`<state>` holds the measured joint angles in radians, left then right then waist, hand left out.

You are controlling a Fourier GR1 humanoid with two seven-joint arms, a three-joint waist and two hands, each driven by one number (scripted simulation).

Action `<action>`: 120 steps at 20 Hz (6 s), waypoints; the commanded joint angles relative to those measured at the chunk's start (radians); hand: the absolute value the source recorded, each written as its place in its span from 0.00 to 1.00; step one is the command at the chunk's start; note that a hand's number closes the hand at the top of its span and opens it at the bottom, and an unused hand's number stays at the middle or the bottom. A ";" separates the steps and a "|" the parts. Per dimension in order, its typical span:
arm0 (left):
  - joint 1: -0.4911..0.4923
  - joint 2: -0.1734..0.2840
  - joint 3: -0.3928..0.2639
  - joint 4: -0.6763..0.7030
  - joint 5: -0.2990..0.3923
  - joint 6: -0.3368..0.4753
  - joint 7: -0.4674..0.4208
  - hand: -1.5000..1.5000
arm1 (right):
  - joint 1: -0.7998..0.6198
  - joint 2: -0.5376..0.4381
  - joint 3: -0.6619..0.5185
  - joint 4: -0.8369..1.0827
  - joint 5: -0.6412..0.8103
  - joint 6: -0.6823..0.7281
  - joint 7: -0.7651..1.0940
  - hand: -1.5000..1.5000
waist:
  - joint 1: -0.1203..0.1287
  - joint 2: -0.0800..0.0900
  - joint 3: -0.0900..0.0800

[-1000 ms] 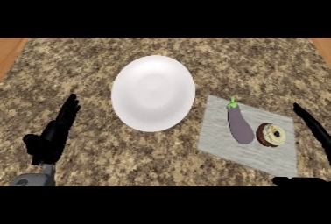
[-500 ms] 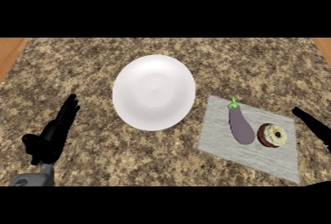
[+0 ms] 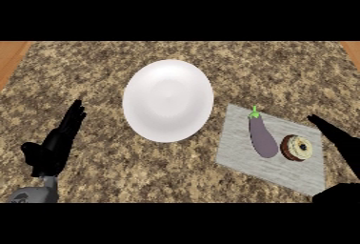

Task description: Pick the cupcake from the placemat and place it in the plate

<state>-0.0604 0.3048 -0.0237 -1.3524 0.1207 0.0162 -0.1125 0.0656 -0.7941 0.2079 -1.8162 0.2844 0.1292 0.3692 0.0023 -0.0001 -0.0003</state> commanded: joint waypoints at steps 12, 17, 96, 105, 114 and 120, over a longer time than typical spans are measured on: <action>0.039 -0.060 0.029 -0.009 -0.069 -0.042 -0.035 0.50 | -0.119 0.235 -0.007 0.214 0.287 0.107 -0.011 0.00 | 0.000 0.000 0.000; 0.024 -0.075 0.054 -0.048 -0.089 -0.042 0.012 0.50 | -0.160 0.279 -0.089 0.323 0.336 0.143 -0.104 0.00 | 0.000 0.000 0.000; -0.083 -0.128 0.107 0.071 -0.148 -0.116 -0.019 0.50 | -1.089 0.794 0.228 1.039 0.222 -0.656 0.111 0.00 | 0.046 0.012 0.000; -0.023 -0.136 0.108 0.036 -0.158 -0.097 -0.023 0.50 | -1.037 0.794 0.161 0.954 -0.005 -0.860 -0.020 0.00 | 0.026 0.007 0.001; -0.026 -0.102 0.141 0.006 -0.146 -0.100 0.015 0.50 | -0.767 0.712 -0.073 0.774 -0.270 -0.677 -0.397 0.00 | -0.006 0.001 0.002; 0.031 -0.114 0.127 -0.059 -0.134 -0.119 0.036 0.50 | -0.599 0.584 -0.154 0.736 -0.376 -0.429 -0.548 0.00 | -0.001 0.000 0.001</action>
<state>-0.0549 0.1852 0.1056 -1.3754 -0.0241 -0.0853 -0.1033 -0.6390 -0.1470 0.1075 -1.0516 -0.0185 -0.4289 -0.0681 0.0015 0.0006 0.0008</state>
